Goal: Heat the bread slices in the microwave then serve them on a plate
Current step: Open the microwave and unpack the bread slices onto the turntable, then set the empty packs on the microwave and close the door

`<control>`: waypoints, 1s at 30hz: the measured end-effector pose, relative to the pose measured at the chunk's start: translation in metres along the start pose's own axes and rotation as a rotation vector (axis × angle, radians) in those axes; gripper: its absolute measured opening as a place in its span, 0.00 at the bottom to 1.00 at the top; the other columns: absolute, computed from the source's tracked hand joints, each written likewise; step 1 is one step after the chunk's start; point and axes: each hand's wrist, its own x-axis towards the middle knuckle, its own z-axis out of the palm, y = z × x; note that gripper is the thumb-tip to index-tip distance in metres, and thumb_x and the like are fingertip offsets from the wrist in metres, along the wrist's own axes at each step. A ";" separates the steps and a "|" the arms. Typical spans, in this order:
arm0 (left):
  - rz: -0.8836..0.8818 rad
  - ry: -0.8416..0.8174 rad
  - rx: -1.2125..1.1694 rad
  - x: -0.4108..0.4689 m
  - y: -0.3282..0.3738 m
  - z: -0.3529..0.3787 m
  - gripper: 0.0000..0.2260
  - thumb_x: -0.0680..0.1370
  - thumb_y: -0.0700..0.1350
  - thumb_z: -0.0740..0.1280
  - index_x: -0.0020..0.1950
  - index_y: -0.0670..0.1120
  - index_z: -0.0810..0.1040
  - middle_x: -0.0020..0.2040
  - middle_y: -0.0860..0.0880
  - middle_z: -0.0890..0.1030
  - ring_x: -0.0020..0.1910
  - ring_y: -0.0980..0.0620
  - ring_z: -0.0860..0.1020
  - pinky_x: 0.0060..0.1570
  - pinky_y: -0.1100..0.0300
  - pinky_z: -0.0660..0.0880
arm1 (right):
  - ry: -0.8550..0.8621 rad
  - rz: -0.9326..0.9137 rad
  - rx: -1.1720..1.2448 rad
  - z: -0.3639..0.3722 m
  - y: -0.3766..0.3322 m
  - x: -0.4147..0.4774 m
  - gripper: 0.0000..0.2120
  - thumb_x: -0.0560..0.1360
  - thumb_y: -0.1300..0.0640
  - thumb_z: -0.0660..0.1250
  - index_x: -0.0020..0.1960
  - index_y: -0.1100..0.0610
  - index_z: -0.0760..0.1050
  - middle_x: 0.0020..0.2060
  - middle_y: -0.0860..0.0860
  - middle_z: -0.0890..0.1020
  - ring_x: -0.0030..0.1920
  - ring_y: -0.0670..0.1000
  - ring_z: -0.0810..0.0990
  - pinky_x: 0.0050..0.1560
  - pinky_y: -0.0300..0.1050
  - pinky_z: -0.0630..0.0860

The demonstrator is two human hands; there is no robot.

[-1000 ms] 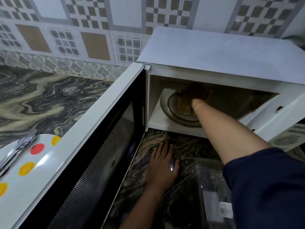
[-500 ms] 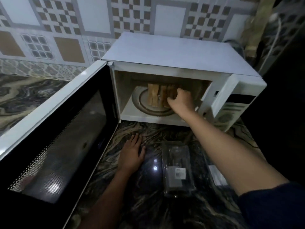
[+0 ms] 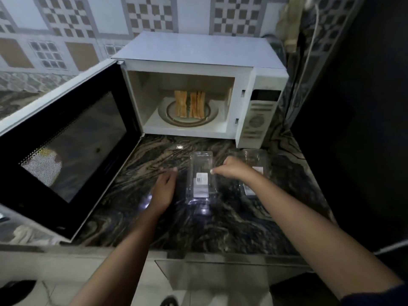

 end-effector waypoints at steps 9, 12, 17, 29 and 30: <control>-0.243 -0.036 -0.310 -0.045 0.001 0.020 0.09 0.78 0.44 0.65 0.39 0.43 0.75 0.35 0.46 0.77 0.35 0.52 0.76 0.28 0.68 0.76 | -0.272 0.155 0.496 0.055 0.038 -0.017 0.17 0.77 0.61 0.63 0.63 0.68 0.69 0.48 0.59 0.79 0.50 0.54 0.78 0.54 0.46 0.77; -0.256 -0.006 -0.328 -0.049 -0.005 0.023 0.07 0.78 0.38 0.63 0.41 0.38 0.76 0.35 0.43 0.76 0.35 0.50 0.76 0.30 0.69 0.77 | -0.276 0.150 0.593 0.058 0.044 -0.014 0.10 0.77 0.65 0.63 0.56 0.69 0.73 0.48 0.59 0.80 0.47 0.54 0.80 0.58 0.46 0.76; -0.313 0.083 -0.371 -0.051 0.001 0.026 0.09 0.76 0.32 0.64 0.36 0.40 0.75 0.34 0.41 0.76 0.35 0.49 0.77 0.29 0.68 0.78 | -0.258 0.165 0.650 0.058 0.049 -0.010 0.10 0.75 0.67 0.66 0.56 0.68 0.74 0.36 0.56 0.78 0.36 0.49 0.78 0.39 0.38 0.80; -0.323 0.082 -0.101 -0.052 0.009 0.022 0.05 0.74 0.34 0.66 0.39 0.38 0.79 0.35 0.41 0.81 0.33 0.49 0.81 0.38 0.59 0.81 | -0.155 0.190 0.509 0.067 0.045 -0.002 0.07 0.74 0.65 0.68 0.39 0.64 0.73 0.34 0.55 0.78 0.32 0.47 0.78 0.32 0.35 0.78; -0.321 0.085 -0.042 -0.052 0.011 0.022 0.06 0.74 0.35 0.67 0.38 0.40 0.80 0.35 0.42 0.82 0.34 0.49 0.82 0.40 0.57 0.81 | -0.159 0.189 0.522 0.067 0.045 -0.003 0.06 0.75 0.64 0.67 0.40 0.64 0.73 0.36 0.56 0.79 0.35 0.48 0.79 0.35 0.37 0.78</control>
